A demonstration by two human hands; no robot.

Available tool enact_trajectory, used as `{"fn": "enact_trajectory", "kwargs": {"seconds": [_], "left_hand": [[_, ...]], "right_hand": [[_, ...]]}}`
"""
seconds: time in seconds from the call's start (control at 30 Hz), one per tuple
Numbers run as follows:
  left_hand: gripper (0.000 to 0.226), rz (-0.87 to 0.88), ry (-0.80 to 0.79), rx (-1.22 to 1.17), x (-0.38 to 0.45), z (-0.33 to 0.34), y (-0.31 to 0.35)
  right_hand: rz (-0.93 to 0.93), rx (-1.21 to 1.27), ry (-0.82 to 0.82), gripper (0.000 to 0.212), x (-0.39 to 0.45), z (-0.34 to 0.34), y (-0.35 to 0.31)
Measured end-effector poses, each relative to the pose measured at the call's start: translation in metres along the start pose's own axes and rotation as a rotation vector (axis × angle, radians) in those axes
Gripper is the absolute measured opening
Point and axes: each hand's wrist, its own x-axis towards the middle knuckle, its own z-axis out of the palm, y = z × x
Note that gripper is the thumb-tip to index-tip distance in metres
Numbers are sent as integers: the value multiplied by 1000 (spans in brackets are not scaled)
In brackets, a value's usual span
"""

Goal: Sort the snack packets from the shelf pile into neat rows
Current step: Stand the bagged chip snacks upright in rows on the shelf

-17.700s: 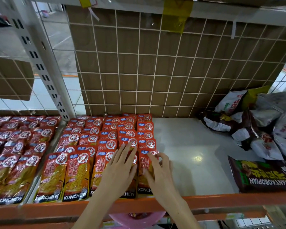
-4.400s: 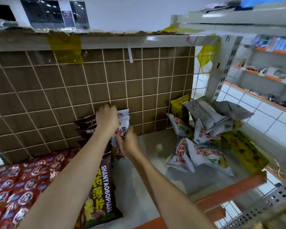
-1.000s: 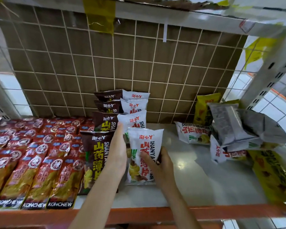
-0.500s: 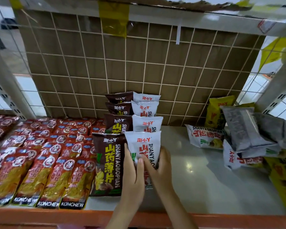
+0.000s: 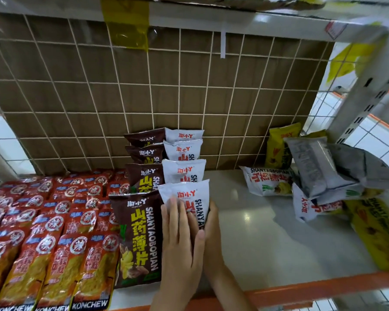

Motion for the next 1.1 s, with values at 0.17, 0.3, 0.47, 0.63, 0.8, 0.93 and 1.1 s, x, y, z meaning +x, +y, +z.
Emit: {"fn": "enact_trajectory", "kwargs": {"seconds": [0.17, 0.3, 0.47, 0.63, 0.8, 0.93, 1.1], "left_hand": [[66, -2, -30, 89, 3, 6, -4], [68, 29, -43, 110, 7, 10, -6], [71, 46, -53, 70, 14, 14, -12], [74, 76, -63, 38, 17, 10, -11], [80, 26, -82, -42, 17, 4, -7], [68, 69, -33, -66, 18, -6, 11], [36, -153, -433, -324, 20, 27, 81]], "right_hand": [[-5, 5, 3, 53, 4, -2, -7], [34, -13, 0, 48, 6, -4, -12], [64, -78, -5, 46, 9, -4, -13], [82, -63, -42, 22, 10, -8, -25], [64, -172, -185, 25, 2, -35, -35], [29, -427, -61, 28, -8, -105, -25], [-90, -788, 165, 15, 0, -227, -51]]}}
